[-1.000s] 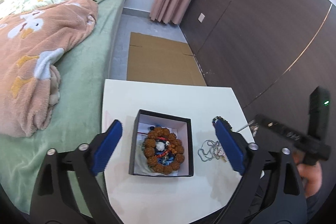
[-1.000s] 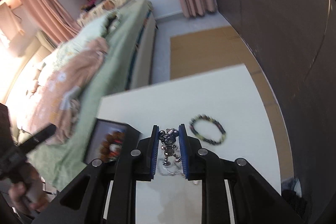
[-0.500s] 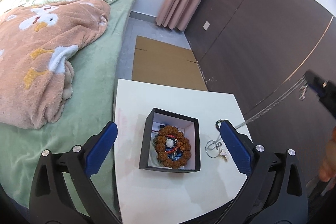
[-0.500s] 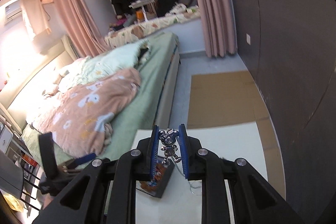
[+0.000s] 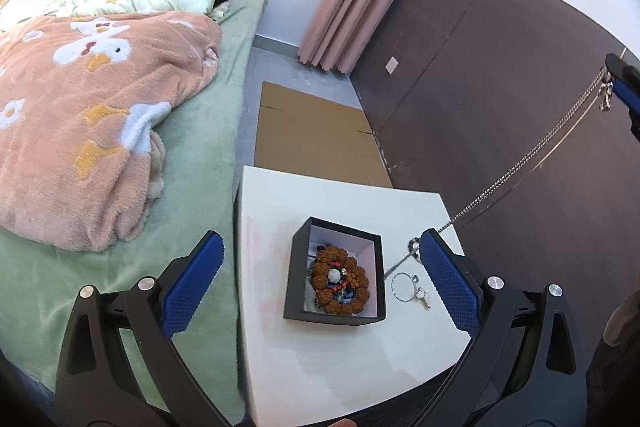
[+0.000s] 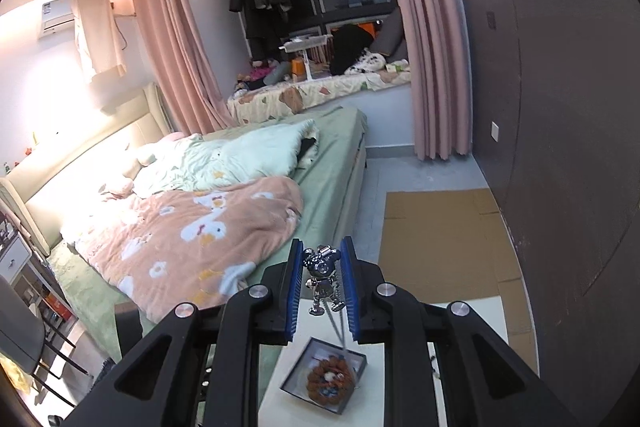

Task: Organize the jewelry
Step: 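Drop the silver charm into the black box and open the right gripper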

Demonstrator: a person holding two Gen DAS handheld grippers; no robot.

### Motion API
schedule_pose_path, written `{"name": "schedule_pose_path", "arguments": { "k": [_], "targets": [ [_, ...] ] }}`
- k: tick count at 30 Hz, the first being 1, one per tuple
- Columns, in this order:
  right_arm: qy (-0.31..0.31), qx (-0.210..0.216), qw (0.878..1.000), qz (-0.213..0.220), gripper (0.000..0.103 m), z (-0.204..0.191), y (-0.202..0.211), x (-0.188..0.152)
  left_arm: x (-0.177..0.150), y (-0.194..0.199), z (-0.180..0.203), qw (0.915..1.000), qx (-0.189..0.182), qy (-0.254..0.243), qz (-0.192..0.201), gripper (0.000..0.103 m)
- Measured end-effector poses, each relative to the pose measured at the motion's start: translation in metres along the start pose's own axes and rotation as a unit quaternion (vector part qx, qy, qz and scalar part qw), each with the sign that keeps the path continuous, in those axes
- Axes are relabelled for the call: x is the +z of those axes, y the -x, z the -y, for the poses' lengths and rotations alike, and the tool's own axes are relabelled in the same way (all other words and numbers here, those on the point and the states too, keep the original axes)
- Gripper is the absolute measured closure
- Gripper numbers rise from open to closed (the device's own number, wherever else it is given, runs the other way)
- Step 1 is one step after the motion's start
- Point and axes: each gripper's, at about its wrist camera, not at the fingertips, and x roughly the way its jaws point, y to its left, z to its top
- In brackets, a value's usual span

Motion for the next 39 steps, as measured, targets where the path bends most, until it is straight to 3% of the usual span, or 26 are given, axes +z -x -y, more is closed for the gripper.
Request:
{"name": "schedule_pose_path", "arguments": {
  "k": [6,10,11,13,22,32,39],
  "targets": [
    [0.014,0.01,1.0,-0.004,0.084,-0.023,-0.01,0.007,0.006,0.011,-0.013,0.9999,0.003,0.007,0.011,0.005],
    [0.012,0.014,0.999,-0.04,0.079,-0.028,-0.034,-0.006,0.005,0.014,-0.023,0.9998,0.006,0.014,0.014,0.005],
    [0.009,0.019,0.999,-0.049,0.052,-0.027,-0.039,-0.01,0.005,0.014,-0.025,0.9997,0.007,0.016,0.014,0.005],
    [0.004,0.02,0.999,-0.045,0.022,-0.025,-0.043,-0.021,0.004,0.013,-0.029,0.9997,0.009,0.021,0.013,0.005],
    [-0.032,0.003,0.996,-0.081,0.026,0.022,-0.058,-0.064,-0.002,0.001,-0.021,0.9998,0.007,0.018,0.002,0.005],
    [-0.095,-0.033,0.99,-0.098,0.013,0.097,-0.051,-0.116,-0.012,-0.031,0.028,0.9993,-0.018,-0.021,-0.026,0.005],
    [-0.134,-0.055,0.984,-0.108,0.011,0.147,-0.045,-0.149,-0.022,-0.055,0.071,0.9966,-0.039,-0.054,-0.049,0.006]
  ]
}}
